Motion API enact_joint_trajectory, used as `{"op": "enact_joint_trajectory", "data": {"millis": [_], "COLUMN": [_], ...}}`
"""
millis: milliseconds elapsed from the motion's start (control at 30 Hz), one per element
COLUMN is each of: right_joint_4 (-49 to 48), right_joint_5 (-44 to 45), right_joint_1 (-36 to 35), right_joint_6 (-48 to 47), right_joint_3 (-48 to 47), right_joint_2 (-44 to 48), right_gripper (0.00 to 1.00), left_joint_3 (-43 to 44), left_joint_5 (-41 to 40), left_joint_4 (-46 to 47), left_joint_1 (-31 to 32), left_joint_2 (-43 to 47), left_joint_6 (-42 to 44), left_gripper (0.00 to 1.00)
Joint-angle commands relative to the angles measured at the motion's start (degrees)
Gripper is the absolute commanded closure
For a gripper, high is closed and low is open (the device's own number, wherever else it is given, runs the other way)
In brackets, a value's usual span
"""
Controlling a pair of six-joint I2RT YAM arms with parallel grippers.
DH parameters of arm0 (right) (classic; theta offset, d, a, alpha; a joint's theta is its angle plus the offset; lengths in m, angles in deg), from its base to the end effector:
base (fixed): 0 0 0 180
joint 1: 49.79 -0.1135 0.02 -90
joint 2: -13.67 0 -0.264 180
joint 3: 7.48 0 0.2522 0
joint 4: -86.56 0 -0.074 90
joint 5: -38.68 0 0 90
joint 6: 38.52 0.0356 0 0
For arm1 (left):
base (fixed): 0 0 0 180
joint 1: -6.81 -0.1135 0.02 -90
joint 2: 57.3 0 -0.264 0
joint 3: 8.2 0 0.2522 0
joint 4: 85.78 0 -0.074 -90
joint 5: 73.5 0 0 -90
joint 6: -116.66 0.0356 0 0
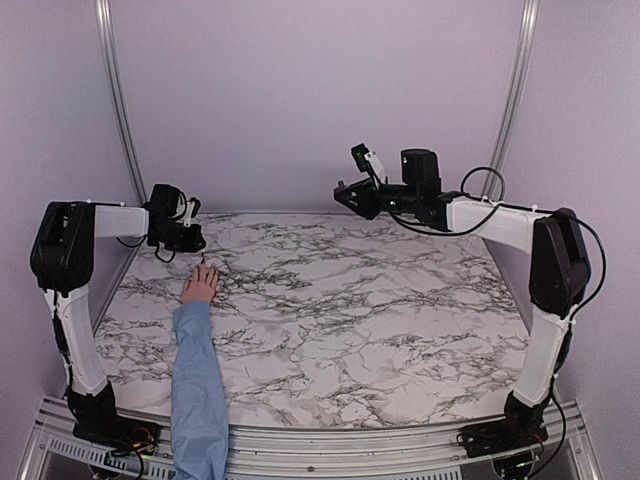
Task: Paint the nails
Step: Paint the nail polish on the nail.
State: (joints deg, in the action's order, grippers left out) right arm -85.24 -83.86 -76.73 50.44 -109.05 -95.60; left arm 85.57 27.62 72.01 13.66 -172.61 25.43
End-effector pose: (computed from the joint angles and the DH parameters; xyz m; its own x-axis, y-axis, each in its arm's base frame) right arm 0.3988 0.2242 0.3004 -0.2289 -0.1335 -0.9643 -0.8474 0.5148 0.1299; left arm 0.4421 -0.0600 0.1842 -0.6919 0.0619 -0.7193 0.2406 0.9592 -0.1488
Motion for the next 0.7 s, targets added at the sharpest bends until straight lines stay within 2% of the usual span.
{"op": "enact_joint_trajectory", "data": {"millis": [0,667], "right_joint_4": [-1.7,-1.2], "right_joint_5": [-0.6,-0.4], "right_joint_1": [0.4,0.5], "right_joint_6": [0.7,0.7], "right_joint_3": [-0.4,-1.8], "right_joint_2": [2.0,0.7], "right_gripper": [1.0,1.0], "left_joint_3": [-0.1,2.7], "left_joint_5": [0.4,-1.5], "left_joint_4": [-1.0,-1.6], "left_joint_1": [-0.3,-0.3], "left_joint_2": [0.8,-2.4], "left_joint_6": [0.3,0.3], "left_gripper": [1.0,1.0]}}
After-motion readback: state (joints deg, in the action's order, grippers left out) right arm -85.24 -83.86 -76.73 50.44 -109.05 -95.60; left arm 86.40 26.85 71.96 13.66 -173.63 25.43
